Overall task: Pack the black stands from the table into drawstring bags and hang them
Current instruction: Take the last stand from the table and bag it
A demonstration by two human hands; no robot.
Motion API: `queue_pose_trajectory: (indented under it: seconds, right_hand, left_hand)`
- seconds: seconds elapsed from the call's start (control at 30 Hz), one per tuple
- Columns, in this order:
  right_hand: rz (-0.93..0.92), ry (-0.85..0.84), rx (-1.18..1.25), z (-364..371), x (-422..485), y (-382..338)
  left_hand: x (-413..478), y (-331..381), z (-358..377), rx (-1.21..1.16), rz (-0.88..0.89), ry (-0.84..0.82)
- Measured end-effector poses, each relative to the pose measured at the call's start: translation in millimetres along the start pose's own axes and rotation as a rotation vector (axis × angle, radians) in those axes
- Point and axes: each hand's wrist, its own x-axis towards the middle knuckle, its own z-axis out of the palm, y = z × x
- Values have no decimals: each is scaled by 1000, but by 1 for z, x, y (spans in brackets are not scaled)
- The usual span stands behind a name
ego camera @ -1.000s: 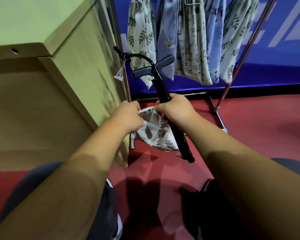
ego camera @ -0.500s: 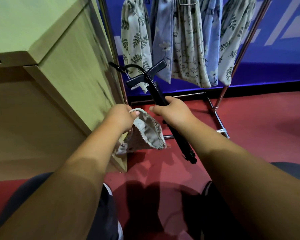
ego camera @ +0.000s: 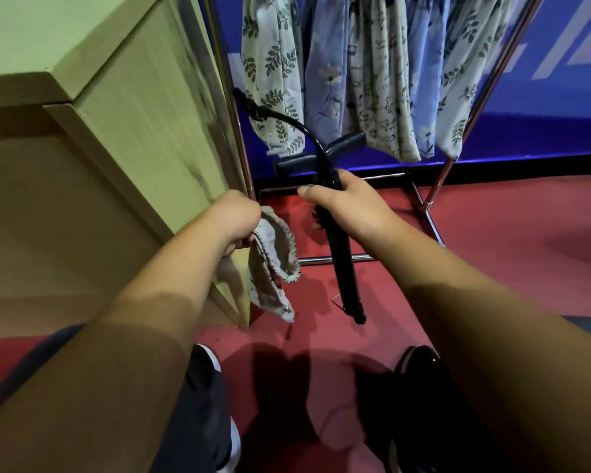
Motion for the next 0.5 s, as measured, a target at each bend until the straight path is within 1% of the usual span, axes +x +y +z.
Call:
queue_pose_trajectory:
  seconds: [0.13,0.23,0.3,0.37,0.5]
  right_hand:
    - [33,-107,22,-1,-4,0]
    - [72,-194,109,-1,-10,-1]
    - [85,-239,123,-1,-12,-1]
    - [106,-279,108,-1,-12,0]
    - [118,-301,49,0,-12,4]
  left_hand:
    - [1,0,2,66,27,50]
    - [3,0,3,108,8,51]
    - [1,3,5,102,11,30]
    - [-2,4,7,34,-3,-5]
    - [-4,3,5,-221,-90,-148]
